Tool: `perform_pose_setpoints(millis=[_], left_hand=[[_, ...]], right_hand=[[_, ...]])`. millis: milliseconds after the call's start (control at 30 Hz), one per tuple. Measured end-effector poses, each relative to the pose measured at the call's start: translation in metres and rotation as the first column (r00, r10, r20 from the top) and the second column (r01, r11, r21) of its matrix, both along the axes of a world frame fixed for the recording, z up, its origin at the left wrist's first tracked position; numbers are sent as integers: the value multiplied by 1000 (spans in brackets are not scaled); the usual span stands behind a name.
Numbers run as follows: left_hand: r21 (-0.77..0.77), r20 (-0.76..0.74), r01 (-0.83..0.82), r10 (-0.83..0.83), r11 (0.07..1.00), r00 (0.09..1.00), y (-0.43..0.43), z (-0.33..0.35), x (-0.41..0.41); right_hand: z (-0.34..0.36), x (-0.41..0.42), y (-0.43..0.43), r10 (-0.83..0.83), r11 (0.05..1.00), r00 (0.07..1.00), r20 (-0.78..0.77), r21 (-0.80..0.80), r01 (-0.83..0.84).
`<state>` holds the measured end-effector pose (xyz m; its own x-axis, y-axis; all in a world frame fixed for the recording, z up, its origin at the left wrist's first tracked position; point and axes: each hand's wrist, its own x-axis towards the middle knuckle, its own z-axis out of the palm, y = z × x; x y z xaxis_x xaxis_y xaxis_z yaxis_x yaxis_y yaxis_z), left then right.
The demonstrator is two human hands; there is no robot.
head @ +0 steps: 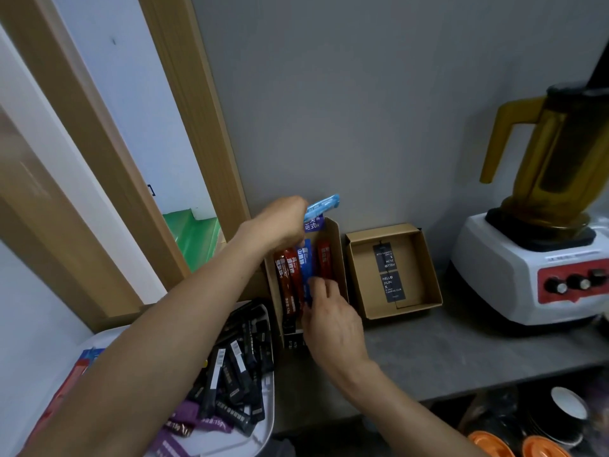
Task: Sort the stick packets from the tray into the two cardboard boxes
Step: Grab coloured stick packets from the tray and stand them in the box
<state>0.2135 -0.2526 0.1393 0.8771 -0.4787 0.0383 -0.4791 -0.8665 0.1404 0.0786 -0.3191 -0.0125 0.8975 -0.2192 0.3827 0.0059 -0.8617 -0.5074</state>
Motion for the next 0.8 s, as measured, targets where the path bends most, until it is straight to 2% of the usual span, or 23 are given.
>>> perform_pose_setpoints(millis=[167, 367, 433, 500, 567, 600, 667, 700, 733, 800], left_hand=[[45, -76, -34, 37, 998, 996, -8, -14, 15], [105, 40, -87, 83, 991, 996, -10, -24, 18], [36, 25, -97, 96, 995, 995, -10, -24, 18], [-189, -19, -105, 104, 976, 994, -10, -19, 13], [-465, -95, -128, 95, 876, 991, -7, -8, 2], [-604, -176, -165, 72, 779, 982, -4, -3, -5], [-815, -380, -283, -98, 506, 920, 7, 2, -24], [-861, -426, -326, -205, 390, 881, 13, 0, -34], [-881, -445, -360, -282, 307, 850, 19, -5, -44], [-888, -459, -406, -385, 215, 801, 29, -19, -57]], right_hand=[[-5, 9, 0, 64, 992, 984, -166, -93, -81], [-3, 20, 1, 33, 991, 960, -279, -116, -68], [-4, 23, 3, 26, 991, 957, -290, -119, -63], [-5, 22, 2, 36, 993, 962, -271, -99, -65], [-1, 18, -1, 63, 997, 980, -189, -35, -71], [2, 15, -3, 76, 997, 989, -123, 35, -73], [12, 8, -6, 100, 951, 995, 0, 294, -95], [19, 4, -7, 112, 878, 993, 43, 464, -119], [27, 1, -8, 132, 750, 988, 84, 643, -155], [45, -6, -12, 160, 388, 972, 174, 894, -223]])
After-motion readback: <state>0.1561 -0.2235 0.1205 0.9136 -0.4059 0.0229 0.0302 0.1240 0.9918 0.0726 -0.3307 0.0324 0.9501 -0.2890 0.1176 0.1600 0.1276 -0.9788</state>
